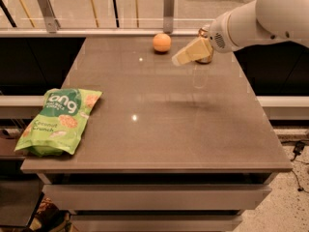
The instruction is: Move orange near green rice chip bag
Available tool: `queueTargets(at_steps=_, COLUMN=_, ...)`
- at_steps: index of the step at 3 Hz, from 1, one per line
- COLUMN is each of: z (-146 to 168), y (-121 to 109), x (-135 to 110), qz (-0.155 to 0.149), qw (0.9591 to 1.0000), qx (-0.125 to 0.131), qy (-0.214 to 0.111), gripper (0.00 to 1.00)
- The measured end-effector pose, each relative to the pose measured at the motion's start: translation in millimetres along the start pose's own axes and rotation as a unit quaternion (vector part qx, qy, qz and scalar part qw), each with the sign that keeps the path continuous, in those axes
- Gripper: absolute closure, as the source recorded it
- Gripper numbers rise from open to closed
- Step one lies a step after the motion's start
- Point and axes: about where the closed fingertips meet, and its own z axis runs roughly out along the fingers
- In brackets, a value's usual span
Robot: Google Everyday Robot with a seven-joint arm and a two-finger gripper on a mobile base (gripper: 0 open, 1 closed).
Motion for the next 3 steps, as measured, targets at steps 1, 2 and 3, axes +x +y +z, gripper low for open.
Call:
queueTargets(at_steps=1, z=14.4, y=0.6, x=-7.2, qz=0.014, qw=0.9996, qx=-0.005, qy=-0.026, gripper=0.0)
queueTargets(at_steps=2, z=31.2, y=-0.4, x=-16.5, qz=0.02, qw=0.9991, qx=-0.002, qy=-0.036, gripper=0.0)
queueTargets(at_steps=3, z=51.9, y=-0.5, x=-26.1, qz=0.024, qw=0.9988, qx=-0.004, qy=-0.042, gripper=0.0)
